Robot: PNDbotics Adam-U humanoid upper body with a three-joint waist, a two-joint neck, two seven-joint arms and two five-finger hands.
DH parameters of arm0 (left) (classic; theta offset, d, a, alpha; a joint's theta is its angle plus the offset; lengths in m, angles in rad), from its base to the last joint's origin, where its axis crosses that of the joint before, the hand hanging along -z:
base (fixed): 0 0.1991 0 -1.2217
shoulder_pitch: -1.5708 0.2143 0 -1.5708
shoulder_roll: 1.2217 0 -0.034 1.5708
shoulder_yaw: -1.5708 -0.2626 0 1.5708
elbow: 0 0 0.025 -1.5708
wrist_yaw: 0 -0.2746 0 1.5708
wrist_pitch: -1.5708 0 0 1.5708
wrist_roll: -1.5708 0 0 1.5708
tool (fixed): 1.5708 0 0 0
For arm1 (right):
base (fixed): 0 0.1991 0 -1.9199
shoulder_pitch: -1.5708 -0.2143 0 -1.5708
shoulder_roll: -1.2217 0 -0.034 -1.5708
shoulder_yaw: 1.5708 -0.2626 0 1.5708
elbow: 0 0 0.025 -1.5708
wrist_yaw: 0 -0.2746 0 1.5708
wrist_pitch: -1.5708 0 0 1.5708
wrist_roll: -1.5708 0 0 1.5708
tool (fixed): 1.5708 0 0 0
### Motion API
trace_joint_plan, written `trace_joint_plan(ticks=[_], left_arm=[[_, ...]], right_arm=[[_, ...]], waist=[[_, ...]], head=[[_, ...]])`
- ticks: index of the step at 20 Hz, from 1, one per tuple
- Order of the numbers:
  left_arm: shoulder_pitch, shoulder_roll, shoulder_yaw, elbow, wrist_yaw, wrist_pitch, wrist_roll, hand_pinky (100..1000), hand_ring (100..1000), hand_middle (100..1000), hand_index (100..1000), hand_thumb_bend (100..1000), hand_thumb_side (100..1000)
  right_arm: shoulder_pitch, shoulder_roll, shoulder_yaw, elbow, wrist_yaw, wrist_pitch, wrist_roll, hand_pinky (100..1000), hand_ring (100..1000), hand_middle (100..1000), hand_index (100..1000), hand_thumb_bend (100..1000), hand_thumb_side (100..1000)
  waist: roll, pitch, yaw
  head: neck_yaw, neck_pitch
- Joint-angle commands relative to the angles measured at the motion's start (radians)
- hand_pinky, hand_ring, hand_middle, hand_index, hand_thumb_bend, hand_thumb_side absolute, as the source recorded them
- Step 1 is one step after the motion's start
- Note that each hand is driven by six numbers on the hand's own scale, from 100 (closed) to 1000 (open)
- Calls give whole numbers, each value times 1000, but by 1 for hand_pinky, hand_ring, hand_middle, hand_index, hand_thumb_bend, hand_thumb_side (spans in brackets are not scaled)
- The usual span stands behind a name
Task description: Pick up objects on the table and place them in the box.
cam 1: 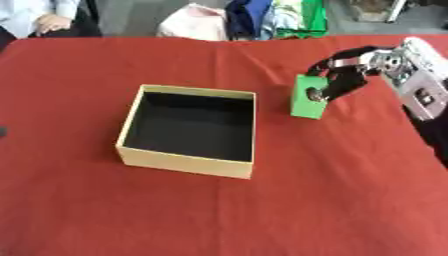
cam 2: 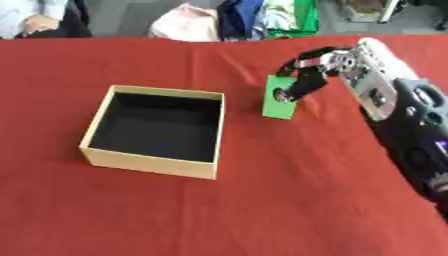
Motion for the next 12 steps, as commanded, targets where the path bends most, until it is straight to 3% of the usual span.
trace_joint_plan(ticks=[1, 12], left_arm=[[-9, 10, -1, -21, 0, -2, -4, 687, 603, 689, 803, 100, 548], [-9, 6, -1, -21, 0, 0, -12, 688, 604, 692, 804, 100, 548]], right_arm=[[-15, -33, -1, -23, 12, -8, 4, 939, 915, 963, 1000, 100, 647], [-15, -20, 13, -8, 69, -16, -13, 945, 906, 953, 1000, 147, 600]], waist=[[-6, -3, -2], [-7, -1, 2]], head=[[2, -10], [1, -11]])
